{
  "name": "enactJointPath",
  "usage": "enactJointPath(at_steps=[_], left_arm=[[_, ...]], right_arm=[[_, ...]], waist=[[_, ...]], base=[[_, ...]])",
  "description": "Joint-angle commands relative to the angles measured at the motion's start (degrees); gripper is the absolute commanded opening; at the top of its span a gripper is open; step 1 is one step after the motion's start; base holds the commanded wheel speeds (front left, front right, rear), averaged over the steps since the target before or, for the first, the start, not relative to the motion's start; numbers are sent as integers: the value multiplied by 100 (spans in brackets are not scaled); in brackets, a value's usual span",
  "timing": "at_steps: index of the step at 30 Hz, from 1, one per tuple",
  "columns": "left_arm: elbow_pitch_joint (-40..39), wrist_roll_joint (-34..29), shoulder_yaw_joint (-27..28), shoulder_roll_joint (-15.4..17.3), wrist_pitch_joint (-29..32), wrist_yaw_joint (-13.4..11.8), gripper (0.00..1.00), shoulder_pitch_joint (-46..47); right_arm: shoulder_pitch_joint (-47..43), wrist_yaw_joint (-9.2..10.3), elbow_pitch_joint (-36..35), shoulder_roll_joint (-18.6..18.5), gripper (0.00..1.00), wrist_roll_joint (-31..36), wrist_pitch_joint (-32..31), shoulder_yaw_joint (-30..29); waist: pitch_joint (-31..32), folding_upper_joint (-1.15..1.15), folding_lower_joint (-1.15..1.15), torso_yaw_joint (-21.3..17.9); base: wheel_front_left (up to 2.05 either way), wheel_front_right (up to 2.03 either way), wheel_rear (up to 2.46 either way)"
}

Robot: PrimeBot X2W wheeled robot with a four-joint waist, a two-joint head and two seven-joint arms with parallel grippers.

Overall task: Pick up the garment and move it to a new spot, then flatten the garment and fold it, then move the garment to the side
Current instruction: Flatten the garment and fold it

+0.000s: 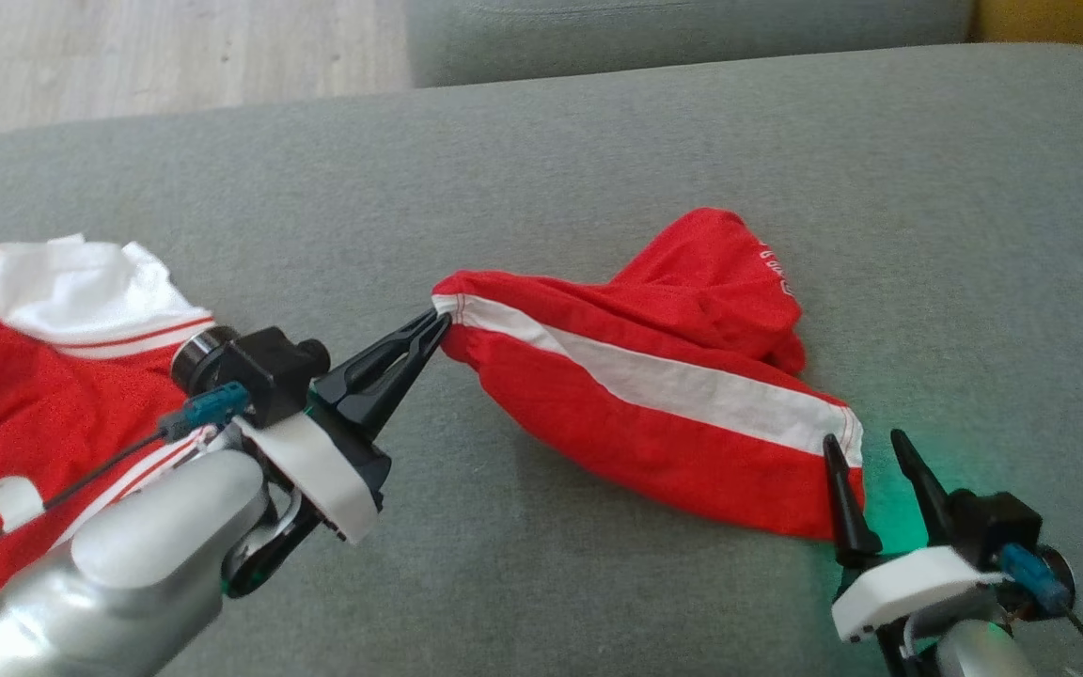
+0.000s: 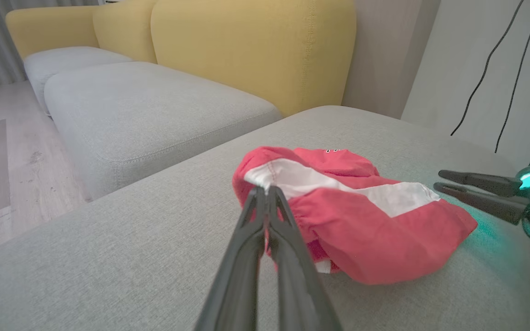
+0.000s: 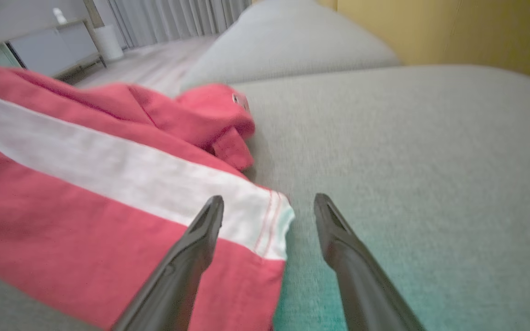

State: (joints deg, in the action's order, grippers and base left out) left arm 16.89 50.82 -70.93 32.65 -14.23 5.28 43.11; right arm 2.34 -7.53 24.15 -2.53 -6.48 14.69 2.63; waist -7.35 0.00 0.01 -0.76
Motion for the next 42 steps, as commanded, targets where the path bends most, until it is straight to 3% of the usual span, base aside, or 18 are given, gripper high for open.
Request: enactJointPath(at_steps=[1,8,9,11,12,15,19,26,33,38,42], left_arm=[[-60,-45,323,101,-63,-8,0,185],[50,-151,443,-20,-74,51,0,97],[61,-161,459,-33,-74,60,0,85],[80,-181,494,-51,-75,79,0,61],[90,-189,511,-59,-75,88,0,44],[123,-212,554,-72,-75,112,0,-25],[83,-309,739,-78,-76,124,0,-173],[-689,-381,1442,214,-76,-50,0,-814],[-1829,-328,1908,511,-75,-137,0,-965],[-2248,-120,2149,581,279,-38,0,-332],[-1819,-75,2206,326,580,108,0,577]], right_arm=[[273,4,64,-34,100,46,-19,70],[855,4,1216,-34,100,-319,-58,136],[905,4,1325,-34,80,-420,-57,213],[984,4,1495,-34,14,-546,-50,329],[1007,4,1570,-34,0,-604,-49,403],[1050,4,1678,-34,0,-698,-25,502],[934,4,1306,-34,0,-232,23,273],[391,4,-409,-48,0,-55,29,-81],[164,4,-2288,-347,0,-98,-302,-457],[807,4,-3314,-681,0,-328,-1009,-454],[1881,4,-2951,-957,0,-750,-1270,-368]], waist=[[-60,0,-1,108],[-29,0,-1,189],[-19,0,-1,195],[1,0,-1,197],[18,0,-1,195],[89,0,-1,172],[338,0,-1,127],[857,0,-1,-71],[1057,0,-1,-94],[869,0,-1,-77],[356,0,-1,25]], base=[[0,0,0],[0,0,0],[0,0,0],[0,0,0],[0,0,0],[0,0,0],[0,0,0],[0,0,0],[0,0,0],[0,0,0],[0,0,0]])
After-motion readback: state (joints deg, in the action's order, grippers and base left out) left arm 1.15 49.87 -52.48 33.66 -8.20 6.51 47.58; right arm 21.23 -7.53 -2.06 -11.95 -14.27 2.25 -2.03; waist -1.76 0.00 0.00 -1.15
